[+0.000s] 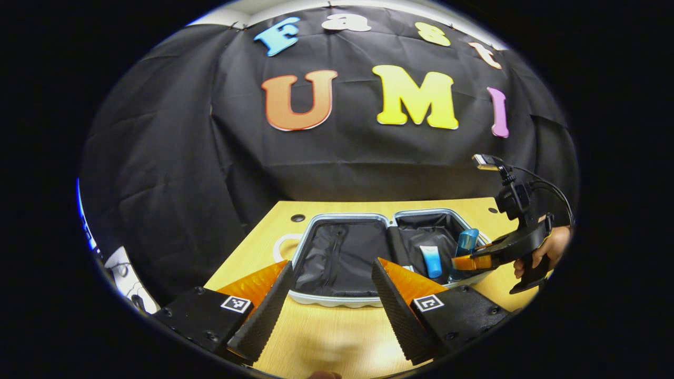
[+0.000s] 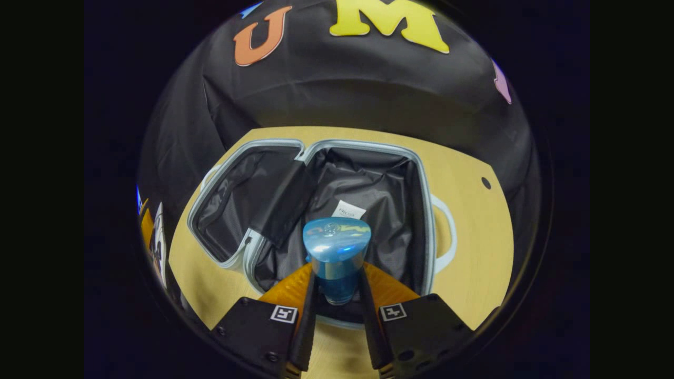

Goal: First open the suitcase, pack the skin care products into it, and then close the suitcase.

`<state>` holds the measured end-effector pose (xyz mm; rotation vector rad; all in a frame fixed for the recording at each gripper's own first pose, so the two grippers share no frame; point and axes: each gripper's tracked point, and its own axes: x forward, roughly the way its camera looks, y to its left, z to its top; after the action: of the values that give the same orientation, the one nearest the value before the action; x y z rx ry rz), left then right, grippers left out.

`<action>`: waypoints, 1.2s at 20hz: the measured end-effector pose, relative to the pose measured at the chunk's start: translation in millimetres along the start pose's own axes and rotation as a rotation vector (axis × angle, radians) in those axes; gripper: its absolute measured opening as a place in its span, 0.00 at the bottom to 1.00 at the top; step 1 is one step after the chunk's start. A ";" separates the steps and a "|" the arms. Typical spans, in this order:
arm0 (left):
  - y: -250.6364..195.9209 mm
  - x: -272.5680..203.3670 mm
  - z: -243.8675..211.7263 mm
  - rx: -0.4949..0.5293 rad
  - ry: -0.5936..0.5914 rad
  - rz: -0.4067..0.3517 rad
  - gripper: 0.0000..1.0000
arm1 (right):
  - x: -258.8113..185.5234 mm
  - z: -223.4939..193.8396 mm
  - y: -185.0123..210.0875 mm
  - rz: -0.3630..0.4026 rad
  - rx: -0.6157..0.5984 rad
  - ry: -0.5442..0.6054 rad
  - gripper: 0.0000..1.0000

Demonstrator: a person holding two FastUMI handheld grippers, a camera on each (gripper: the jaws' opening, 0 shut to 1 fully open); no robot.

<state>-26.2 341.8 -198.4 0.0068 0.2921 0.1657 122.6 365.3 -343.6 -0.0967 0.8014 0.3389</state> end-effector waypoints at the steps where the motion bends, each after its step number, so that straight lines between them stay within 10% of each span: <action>1: 7.4 2.4 -0.4 -0.018 -0.002 0.019 0.96 | 7.4 8.3 0.0 -0.006 0.010 -0.014 0.40; 24: 107.6 61.2 -40.1 -0.304 0.105 0.182 0.96 | 52.7 -8.0 -27.6 -0.113 0.310 0.228 0.40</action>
<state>2.7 457.3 -251.0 -0.2783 0.3690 0.3913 160.3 351.4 -388.1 0.1117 1.0605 0.0946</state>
